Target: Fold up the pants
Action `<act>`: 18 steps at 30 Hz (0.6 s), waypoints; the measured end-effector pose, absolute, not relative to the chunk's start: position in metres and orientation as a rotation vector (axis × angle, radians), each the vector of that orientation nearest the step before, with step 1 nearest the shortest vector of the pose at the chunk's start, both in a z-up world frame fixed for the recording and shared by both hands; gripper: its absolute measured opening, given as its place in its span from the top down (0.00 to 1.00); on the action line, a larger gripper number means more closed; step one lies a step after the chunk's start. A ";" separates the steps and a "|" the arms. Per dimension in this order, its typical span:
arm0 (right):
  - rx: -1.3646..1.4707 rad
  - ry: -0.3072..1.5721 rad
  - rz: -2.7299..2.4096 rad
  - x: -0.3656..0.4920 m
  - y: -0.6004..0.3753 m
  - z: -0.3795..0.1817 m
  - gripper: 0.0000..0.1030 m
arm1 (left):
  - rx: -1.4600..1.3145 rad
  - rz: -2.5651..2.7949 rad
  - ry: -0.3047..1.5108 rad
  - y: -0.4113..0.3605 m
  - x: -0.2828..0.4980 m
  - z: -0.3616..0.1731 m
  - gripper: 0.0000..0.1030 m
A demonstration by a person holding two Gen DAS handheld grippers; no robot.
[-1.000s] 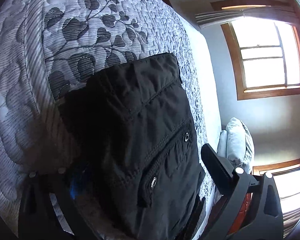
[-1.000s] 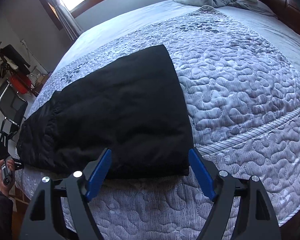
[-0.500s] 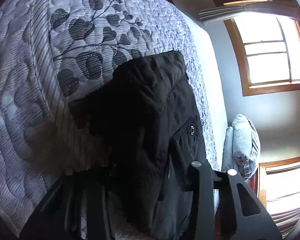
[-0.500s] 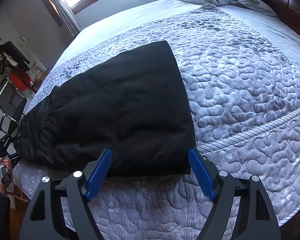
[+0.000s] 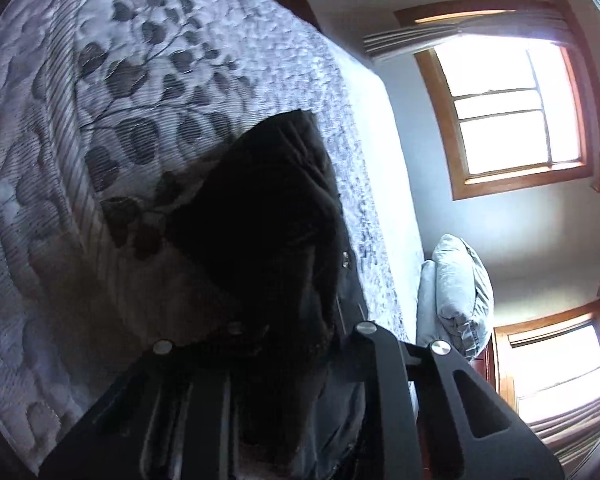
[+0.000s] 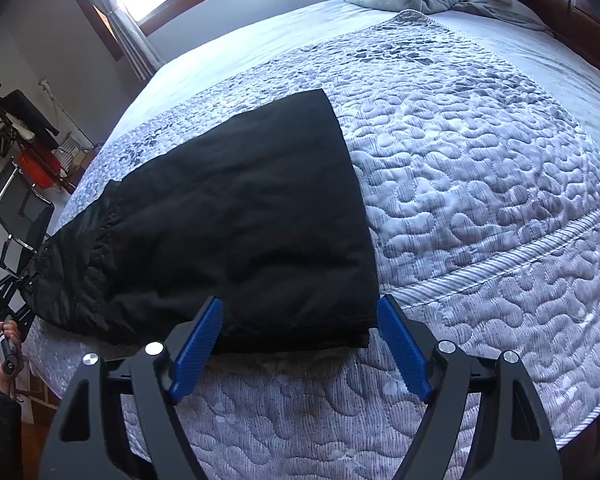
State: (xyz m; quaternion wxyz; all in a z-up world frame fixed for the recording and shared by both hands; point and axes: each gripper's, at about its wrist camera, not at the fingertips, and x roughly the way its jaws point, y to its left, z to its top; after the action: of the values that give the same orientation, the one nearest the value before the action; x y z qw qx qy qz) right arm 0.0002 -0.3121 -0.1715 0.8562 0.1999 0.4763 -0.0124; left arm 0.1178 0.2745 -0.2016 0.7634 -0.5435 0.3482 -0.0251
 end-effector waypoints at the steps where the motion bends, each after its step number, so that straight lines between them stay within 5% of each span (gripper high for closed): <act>1: 0.425 0.997 -0.028 0.000 -0.313 -0.171 0.22 | -1.173 -0.064 0.746 0.272 0.117 -0.196 0.84; 18: 0.438 0.976 -0.009 0.004 -0.310 -0.167 0.22 | -0.858 -0.301 0.652 0.180 0.105 -0.091 0.83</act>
State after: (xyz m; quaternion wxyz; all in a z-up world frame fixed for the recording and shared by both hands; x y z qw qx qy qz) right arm 0.0042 -0.3095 -0.1671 0.8605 0.2085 0.4649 -0.0043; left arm 0.1045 0.1797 -0.0913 0.8475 -0.4071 0.3095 -0.1426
